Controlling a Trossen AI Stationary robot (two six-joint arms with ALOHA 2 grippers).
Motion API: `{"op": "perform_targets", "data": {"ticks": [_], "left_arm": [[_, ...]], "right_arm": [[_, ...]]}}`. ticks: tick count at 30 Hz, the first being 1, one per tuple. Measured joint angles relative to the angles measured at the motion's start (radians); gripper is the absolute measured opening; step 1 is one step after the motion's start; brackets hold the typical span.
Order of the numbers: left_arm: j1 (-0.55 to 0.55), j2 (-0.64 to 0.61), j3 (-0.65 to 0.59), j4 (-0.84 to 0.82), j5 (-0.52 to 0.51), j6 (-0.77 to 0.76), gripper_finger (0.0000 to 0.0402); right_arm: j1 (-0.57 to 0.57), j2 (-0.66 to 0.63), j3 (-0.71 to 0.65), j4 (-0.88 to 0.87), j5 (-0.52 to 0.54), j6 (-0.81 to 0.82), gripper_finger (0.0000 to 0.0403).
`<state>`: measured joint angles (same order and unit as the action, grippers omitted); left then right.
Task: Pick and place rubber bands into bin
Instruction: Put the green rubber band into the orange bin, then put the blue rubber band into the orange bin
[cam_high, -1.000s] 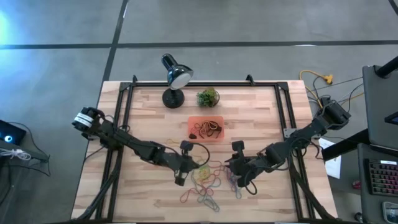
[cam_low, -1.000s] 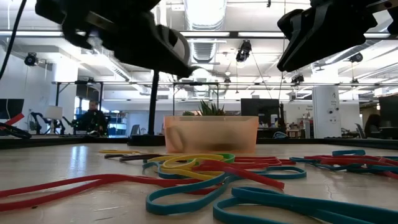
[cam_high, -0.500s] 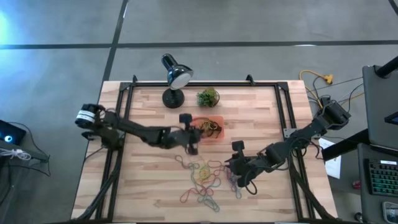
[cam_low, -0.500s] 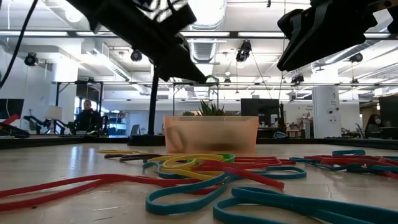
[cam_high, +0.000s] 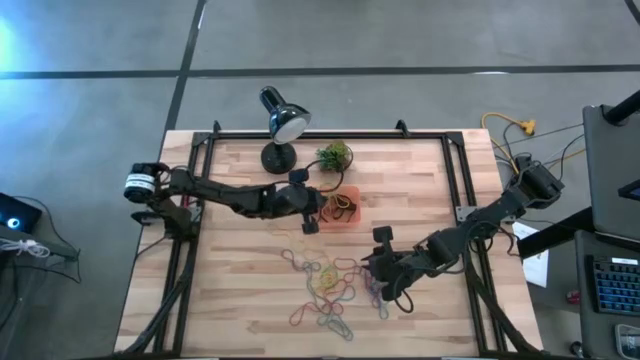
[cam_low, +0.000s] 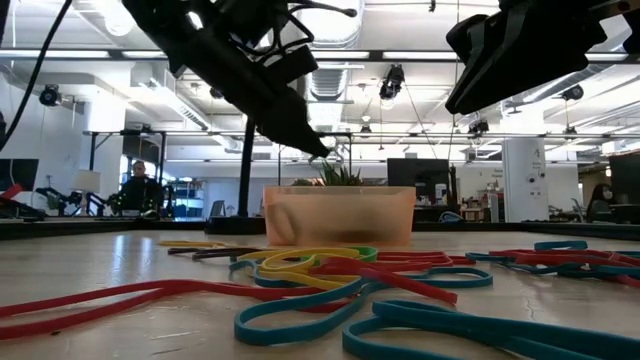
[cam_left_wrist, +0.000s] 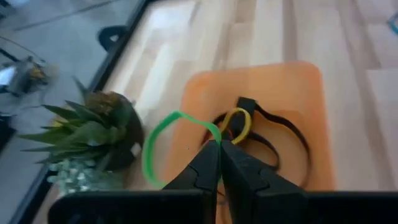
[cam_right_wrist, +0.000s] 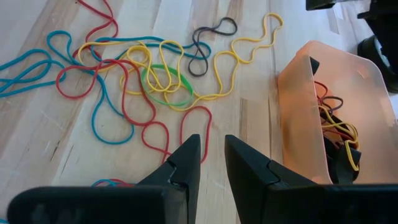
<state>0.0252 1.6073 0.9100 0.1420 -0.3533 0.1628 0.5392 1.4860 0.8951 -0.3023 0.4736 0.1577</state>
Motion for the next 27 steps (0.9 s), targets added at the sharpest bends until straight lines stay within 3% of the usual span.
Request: {"op": "perform_targets", "data": {"ticks": [10, 15, 19, 24, 27], "left_arm": [[0.0, 0.0, 0.0, -0.019, 0.003, 0.0, 0.0051], [-0.025, -0.007, 0.0, -0.059, 0.01, -0.083, 0.0052], [-0.076, -0.051, 0.0, -0.123, 0.051, -0.154, 0.0052], [-0.193, -0.112, -0.002, -0.133, 0.142, -0.185, 0.0052], [-0.278, -0.126, -0.003, -0.132, 0.156, -0.184, 0.0052]], "right_arm": [[0.0, 0.0, 0.0, 0.0, 0.0, 0.001, 0.0068], [0.001, 0.0, -0.001, -0.081, -0.003, 0.134, 0.0068], [0.022, 0.0, -0.054, -0.132, -0.019, 0.264, 0.0068], [0.053, 0.001, -0.1, -0.129, -0.146, 0.34, 0.0068], [0.071, 0.001, -0.103, -0.122, -0.166, 0.358, 0.0068]]}}
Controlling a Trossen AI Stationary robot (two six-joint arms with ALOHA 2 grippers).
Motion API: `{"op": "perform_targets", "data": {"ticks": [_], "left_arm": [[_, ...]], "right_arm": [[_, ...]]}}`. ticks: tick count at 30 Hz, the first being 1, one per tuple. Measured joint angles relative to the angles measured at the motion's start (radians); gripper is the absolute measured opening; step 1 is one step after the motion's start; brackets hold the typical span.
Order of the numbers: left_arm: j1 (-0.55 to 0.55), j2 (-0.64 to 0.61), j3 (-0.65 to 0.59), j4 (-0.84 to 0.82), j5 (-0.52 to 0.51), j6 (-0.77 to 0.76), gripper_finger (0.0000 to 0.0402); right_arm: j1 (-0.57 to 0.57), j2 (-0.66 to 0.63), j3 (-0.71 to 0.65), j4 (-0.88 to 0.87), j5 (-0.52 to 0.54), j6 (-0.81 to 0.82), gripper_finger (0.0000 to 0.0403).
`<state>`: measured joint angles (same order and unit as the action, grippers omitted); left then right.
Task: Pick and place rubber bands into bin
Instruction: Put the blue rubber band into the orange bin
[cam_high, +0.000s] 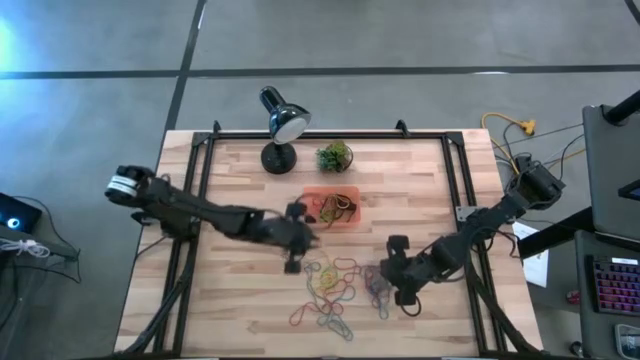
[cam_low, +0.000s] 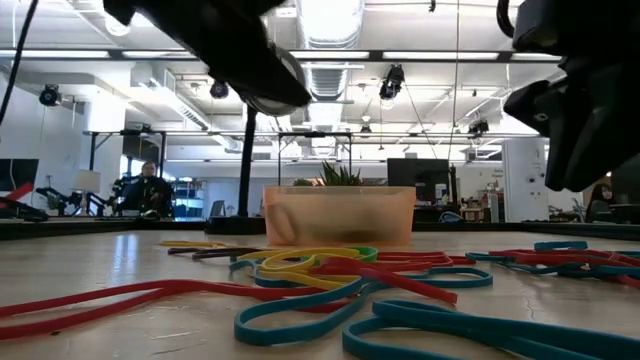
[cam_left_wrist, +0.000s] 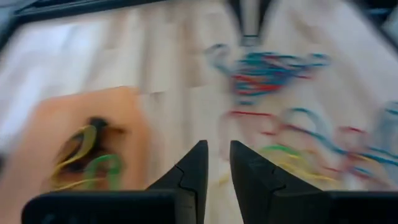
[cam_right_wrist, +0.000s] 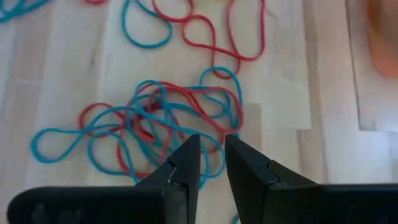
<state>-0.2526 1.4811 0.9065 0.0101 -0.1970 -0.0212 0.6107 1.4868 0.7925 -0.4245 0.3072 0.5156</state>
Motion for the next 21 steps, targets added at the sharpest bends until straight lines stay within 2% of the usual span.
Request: {"op": "perform_targets", "data": {"ticks": [4, 8, 21], "left_arm": [[-0.096, -0.004, -0.004, 0.005, 0.002, 0.001, 0.0052], [-0.143, 0.002, -0.013, 0.008, 0.001, 0.002, 0.0052], [-0.149, 0.003, -0.014, 0.008, -0.002, 0.002, 0.0052]], "right_arm": [[0.02, 0.004, 0.0, 0.057, -0.002, -0.031, 0.0068], [0.027, 0.025, -0.003, 0.073, -0.003, -0.075, 0.0068], [0.026, 0.185, -0.006, 0.076, 0.009, -0.104, 0.0068]]}}
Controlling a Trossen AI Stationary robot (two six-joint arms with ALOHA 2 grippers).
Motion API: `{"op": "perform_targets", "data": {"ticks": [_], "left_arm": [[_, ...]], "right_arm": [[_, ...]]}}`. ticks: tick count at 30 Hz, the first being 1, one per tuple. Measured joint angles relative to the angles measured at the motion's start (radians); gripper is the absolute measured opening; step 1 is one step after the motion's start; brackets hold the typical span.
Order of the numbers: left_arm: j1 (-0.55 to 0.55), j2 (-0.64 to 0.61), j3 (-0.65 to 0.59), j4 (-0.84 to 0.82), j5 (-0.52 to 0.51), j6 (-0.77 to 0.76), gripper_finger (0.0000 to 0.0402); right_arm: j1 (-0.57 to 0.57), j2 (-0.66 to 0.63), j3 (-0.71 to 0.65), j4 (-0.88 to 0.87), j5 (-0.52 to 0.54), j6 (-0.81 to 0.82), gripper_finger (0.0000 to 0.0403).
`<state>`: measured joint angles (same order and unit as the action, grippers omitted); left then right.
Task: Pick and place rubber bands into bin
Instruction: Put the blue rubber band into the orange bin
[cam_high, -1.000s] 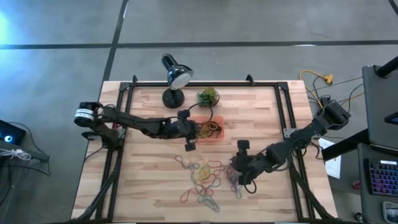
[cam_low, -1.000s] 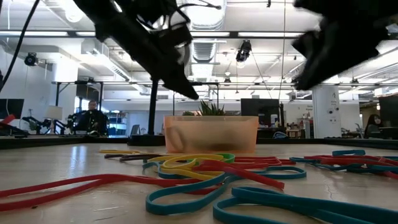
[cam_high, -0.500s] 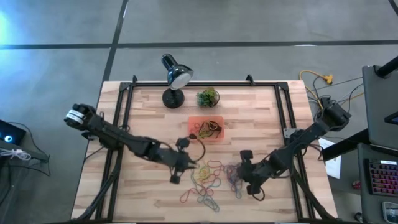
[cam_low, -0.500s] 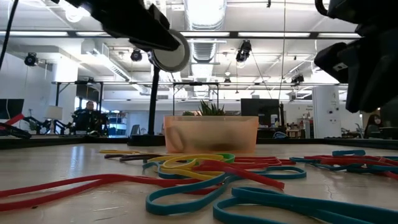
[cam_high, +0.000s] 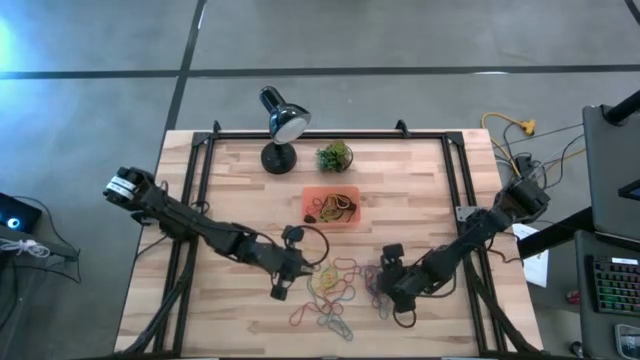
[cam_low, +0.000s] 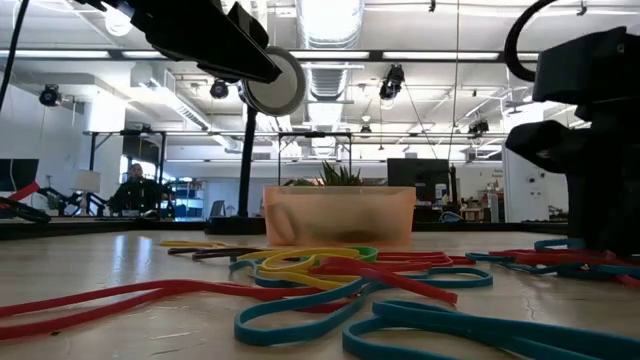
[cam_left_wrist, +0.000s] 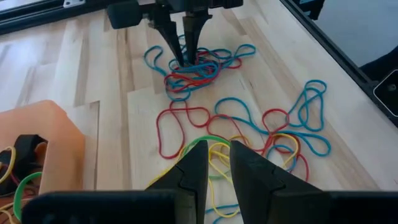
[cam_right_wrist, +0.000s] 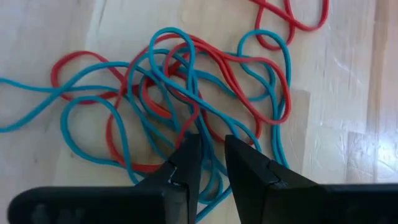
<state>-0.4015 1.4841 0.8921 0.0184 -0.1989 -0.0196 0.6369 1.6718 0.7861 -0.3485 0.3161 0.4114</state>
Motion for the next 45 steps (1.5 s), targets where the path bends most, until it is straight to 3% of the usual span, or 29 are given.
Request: {"op": "perform_targets", "data": {"ticks": [12, 21, 45], "left_arm": [[0.0, 0.0, -0.002, 0.0, -0.005, 0.008, 0.0052], [0.001, 0.0, -0.011, 0.0, -0.009, 0.007, 0.0052], [0.001, 0.0, -0.014, 0.001, -0.015, 0.006, 0.0052]], "right_arm": [[-0.003, -0.043, -0.002, -0.019, 0.0, -0.004, 0.0065], [-0.003, -0.044, -0.003, -0.022, -0.002, 0.004, 0.001], [-0.002, -0.045, -0.005, -0.022, 0.049, 0.017, 0.0015]]}}
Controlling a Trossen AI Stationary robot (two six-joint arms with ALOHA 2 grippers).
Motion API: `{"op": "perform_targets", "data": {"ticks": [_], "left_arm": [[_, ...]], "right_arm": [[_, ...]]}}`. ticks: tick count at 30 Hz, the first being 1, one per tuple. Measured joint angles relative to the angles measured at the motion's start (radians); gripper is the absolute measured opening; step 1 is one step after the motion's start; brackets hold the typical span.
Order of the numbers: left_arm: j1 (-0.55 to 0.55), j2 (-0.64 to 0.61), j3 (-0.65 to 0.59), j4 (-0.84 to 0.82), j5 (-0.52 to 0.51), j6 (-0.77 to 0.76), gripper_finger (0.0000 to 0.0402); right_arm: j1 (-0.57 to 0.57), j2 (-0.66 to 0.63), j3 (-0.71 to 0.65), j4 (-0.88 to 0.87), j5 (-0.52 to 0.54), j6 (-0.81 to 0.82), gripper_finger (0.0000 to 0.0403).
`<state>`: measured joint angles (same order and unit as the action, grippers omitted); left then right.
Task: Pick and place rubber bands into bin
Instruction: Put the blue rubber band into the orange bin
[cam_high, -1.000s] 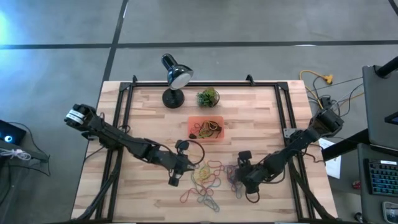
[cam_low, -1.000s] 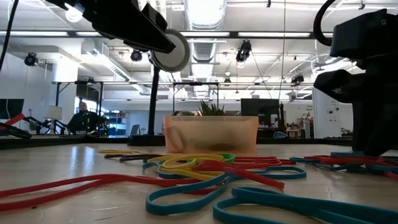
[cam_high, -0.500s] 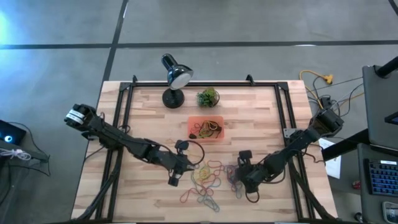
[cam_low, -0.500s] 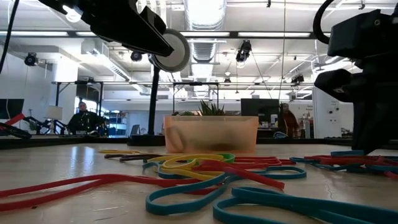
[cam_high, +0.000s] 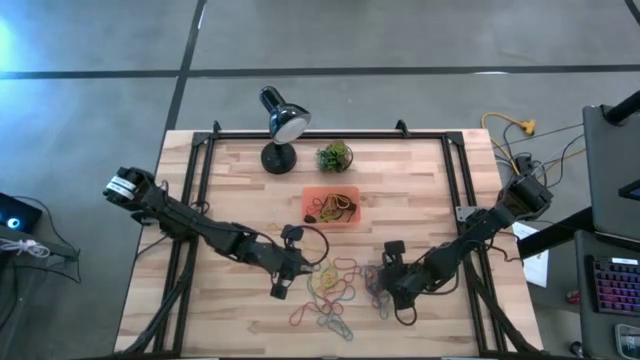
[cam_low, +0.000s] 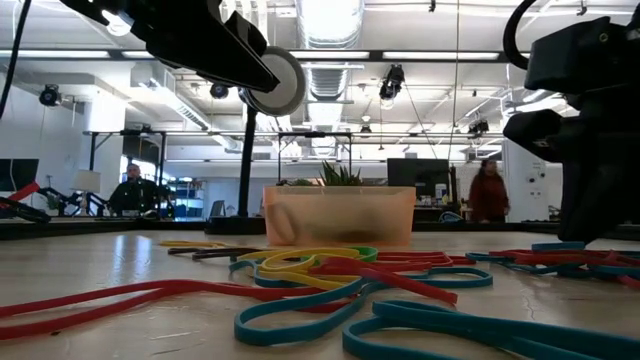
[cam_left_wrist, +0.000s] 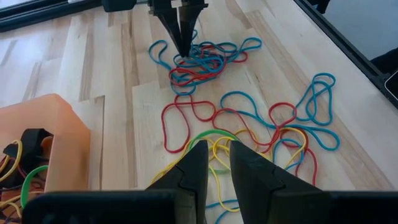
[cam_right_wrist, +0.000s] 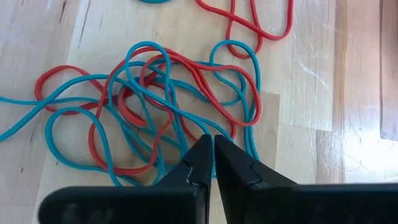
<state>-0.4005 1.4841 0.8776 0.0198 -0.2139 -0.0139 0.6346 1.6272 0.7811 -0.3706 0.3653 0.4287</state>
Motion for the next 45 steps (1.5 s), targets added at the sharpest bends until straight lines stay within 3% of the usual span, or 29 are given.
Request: {"op": "perform_targets", "data": {"ticks": [17, 33, 45], "left_arm": [[0.001, 0.0, 0.0, 0.001, 0.0, 0.0, 0.0052], [0.001, 0.0, 0.0, 0.001, 0.0, 0.0, 0.0052], [0.002, 0.0, 0.0, -0.001, 0.0, 0.0, 0.0052]], "right_arm": [[-0.004, 0.01, -0.01, 0.0, -0.008, 0.016, 0.0074], [-0.011, 0.01, -0.027, 0.001, -0.031, 0.033, 0.0011], [-0.011, -0.045, 0.023, -0.078, -0.013, 0.025, 0.0009]]}}
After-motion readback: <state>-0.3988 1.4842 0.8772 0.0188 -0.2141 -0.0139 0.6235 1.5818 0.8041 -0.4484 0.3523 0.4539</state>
